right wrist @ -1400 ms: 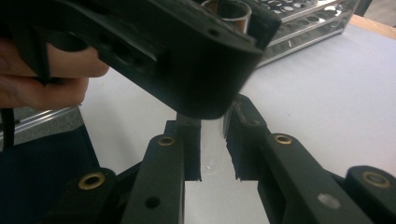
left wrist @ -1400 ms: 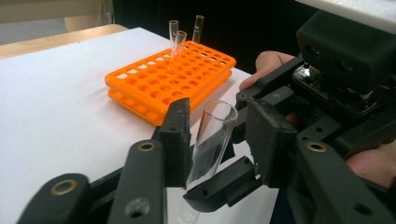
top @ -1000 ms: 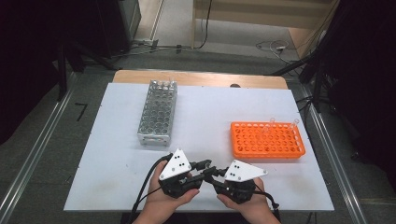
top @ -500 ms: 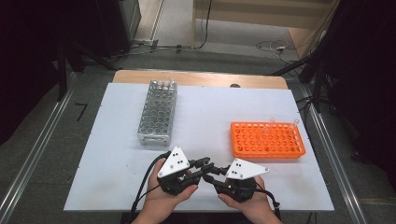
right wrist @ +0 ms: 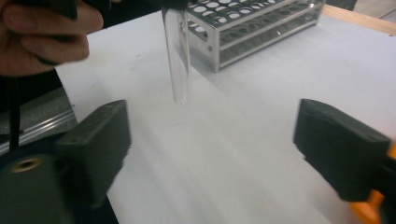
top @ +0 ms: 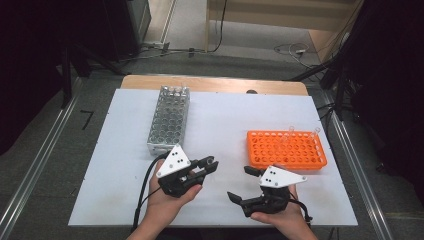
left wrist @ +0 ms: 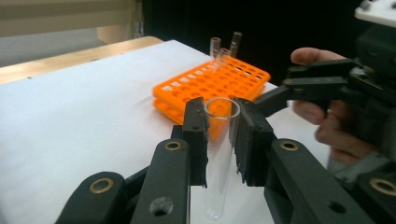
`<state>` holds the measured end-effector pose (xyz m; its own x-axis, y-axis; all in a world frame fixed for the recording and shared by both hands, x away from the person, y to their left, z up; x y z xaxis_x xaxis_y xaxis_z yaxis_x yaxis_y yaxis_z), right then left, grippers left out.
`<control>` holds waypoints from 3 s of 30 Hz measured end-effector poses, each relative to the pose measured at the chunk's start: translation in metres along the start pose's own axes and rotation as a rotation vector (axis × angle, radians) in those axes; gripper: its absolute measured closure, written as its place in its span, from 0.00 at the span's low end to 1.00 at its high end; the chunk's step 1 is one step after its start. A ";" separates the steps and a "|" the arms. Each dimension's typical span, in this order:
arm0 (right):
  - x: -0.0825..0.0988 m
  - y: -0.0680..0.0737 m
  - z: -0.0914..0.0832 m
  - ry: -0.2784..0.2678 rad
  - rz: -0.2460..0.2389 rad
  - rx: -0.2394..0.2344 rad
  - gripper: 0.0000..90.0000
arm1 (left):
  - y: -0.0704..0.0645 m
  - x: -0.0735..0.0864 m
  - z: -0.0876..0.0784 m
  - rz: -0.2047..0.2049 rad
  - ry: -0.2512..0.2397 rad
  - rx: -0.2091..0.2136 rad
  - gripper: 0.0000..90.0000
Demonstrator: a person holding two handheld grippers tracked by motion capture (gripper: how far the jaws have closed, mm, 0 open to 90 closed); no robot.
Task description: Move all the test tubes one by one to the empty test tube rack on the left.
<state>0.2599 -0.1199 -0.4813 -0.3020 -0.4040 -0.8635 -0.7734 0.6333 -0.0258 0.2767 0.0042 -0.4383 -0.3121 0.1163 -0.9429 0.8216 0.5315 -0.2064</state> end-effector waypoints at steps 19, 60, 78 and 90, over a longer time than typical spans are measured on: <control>0.029 -0.056 -0.044 -0.016 0.067 0.090 0.00 | 0.069 -0.037 -0.011 -0.007 -0.040 -0.123 0.84; 0.057 -0.099 -0.061 0.002 0.142 0.177 0.00 | 0.243 -0.084 0.020 -0.069 -0.055 -0.408 0.84; 0.059 -0.100 -0.062 -0.004 0.164 0.163 0.00 | 0.294 -0.068 0.044 -0.138 -0.064 -0.510 0.84; 0.059 -0.101 -0.062 -0.005 0.167 0.162 0.00 | 0.297 -0.050 0.053 -0.175 0.025 -0.525 0.83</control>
<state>0.2857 -0.2488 -0.4983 -0.4155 -0.2814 -0.8650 -0.6130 0.7892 0.0377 0.5616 0.1117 -0.4660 -0.4389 0.0052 -0.8985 0.4099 0.8910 -0.1951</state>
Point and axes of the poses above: each handheld gripper's, and its own axes: z roughly forward along the jaws, x roughly out of its underside, y roughly to its left, the point moved 10 cm from there along z, roughly forward along the jaws, and after that the axes turned 9 degrees about x, right-handed, at the moved point
